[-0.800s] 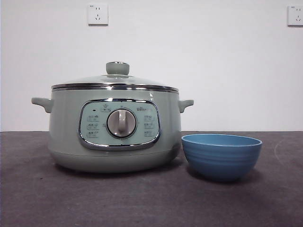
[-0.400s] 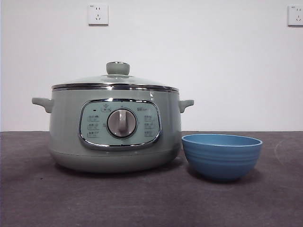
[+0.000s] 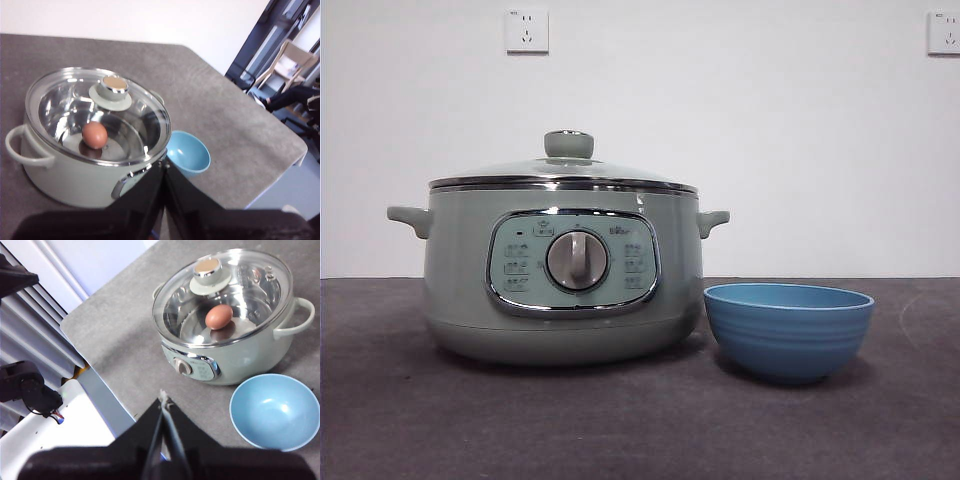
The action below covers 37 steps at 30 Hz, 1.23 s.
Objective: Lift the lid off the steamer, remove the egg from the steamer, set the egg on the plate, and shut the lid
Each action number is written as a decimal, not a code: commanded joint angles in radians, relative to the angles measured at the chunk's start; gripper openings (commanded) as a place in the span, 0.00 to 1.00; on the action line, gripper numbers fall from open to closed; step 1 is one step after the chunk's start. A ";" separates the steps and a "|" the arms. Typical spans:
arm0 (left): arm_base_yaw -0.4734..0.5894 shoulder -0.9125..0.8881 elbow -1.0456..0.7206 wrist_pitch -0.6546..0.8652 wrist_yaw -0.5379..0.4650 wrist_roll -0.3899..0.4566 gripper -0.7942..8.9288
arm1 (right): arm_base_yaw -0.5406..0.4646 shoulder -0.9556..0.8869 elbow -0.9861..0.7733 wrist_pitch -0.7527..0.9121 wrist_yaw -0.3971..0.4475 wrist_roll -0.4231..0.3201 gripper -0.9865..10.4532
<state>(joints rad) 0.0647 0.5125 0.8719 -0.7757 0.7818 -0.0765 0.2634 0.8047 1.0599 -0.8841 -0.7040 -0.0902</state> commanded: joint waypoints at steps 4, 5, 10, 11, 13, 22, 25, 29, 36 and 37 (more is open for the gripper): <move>0.003 0.002 0.014 -0.022 0.012 0.000 0.12 | 0.003 0.000 0.001 0.005 0.000 -0.015 0.14; 0.003 0.002 0.014 -0.028 0.012 -0.011 0.19 | 0.003 0.000 0.001 0.005 0.001 -0.015 0.22; 0.002 0.002 0.014 -0.039 0.017 -0.009 0.59 | 0.003 0.000 0.001 0.005 0.005 -0.011 0.57; 0.002 0.002 0.014 -0.033 0.022 -0.009 0.59 | 0.003 0.000 0.001 0.005 0.005 -0.012 0.57; 0.002 0.002 0.014 -0.017 0.029 -0.010 0.59 | 0.003 0.000 0.001 0.005 0.005 -0.012 0.57; -0.024 0.105 0.021 0.111 0.032 -0.029 0.59 | 0.003 0.000 0.001 0.016 0.007 -0.012 0.58; -0.056 0.169 0.023 0.174 0.030 -0.029 0.59 | 0.003 0.003 0.001 0.029 0.008 -0.012 0.58; -0.121 0.290 0.055 0.236 -0.040 -0.028 0.59 | 0.003 0.013 0.001 0.034 0.008 -0.012 0.58; -0.269 0.512 0.154 0.362 -0.200 0.006 0.59 | 0.003 0.034 0.001 0.034 0.053 -0.012 0.58; -0.291 0.545 0.171 0.377 -0.234 0.016 0.59 | 0.002 0.037 0.001 0.033 0.058 -0.012 0.58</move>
<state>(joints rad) -0.2073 1.0298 1.0321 -0.4164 0.5762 -0.0910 0.2634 0.8394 1.0599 -0.8589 -0.6506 -0.0978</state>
